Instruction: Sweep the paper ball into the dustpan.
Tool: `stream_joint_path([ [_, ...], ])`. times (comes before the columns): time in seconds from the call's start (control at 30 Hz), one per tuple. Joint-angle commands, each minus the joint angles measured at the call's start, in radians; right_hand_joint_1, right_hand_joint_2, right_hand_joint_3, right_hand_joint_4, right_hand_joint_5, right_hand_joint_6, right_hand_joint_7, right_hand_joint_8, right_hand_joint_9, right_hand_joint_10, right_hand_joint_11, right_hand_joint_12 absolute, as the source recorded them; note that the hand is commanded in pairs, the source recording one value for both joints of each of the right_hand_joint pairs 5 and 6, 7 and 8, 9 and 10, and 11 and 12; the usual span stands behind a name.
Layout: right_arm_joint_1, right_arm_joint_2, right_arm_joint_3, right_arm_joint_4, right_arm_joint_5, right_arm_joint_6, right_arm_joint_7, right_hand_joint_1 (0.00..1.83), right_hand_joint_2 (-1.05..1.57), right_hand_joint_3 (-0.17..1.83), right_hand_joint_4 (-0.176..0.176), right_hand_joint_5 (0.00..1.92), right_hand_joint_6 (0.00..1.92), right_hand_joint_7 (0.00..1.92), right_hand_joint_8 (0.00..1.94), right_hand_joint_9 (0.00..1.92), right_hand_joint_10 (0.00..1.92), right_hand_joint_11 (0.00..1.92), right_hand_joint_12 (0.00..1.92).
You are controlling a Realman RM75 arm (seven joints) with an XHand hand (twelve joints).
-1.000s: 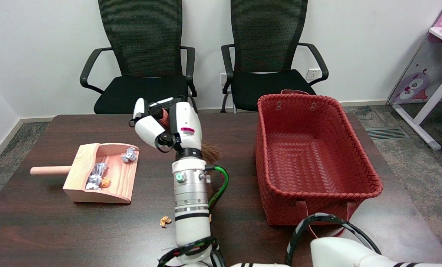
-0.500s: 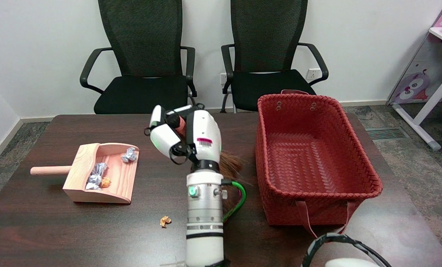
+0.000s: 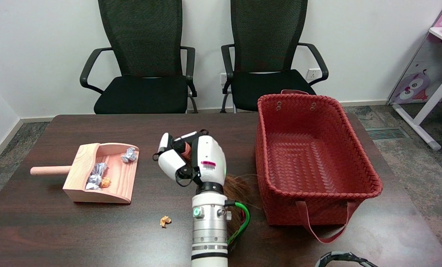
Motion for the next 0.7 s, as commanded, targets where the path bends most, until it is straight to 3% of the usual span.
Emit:
stream_joint_path([
  [0.03, 0.023, -0.037, 0.000, 0.173, 0.026, -0.131, 0.175, 0.90, 1.57, 1.83, 0.176, 1.92, 1.92, 1.92, 1.92, 1.92, 1.92, 1.92, 1.92],
  [0.2, 0.079, -0.049, 0.000, 0.274, 0.023, -0.201, 0.321, 0.88, 1.57, 1.83, 0.176, 1.92, 1.92, 1.92, 1.92, 1.92, 1.92, 1.92, 1.92],
  [0.67, 0.222, -0.080, 0.007, 0.433, 0.026, -0.335, 0.472, 0.83, 1.57, 1.83, 0.176, 1.92, 1.92, 1.92, 1.92, 1.92, 1.92, 1.92, 1.92],
  [0.7, 0.231, -0.089, 0.008, 0.451, 0.026, -0.337, 0.488, 0.83, 1.57, 1.83, 0.160, 1.92, 1.92, 1.92, 1.92, 1.92, 1.92, 1.92, 1.92],
])
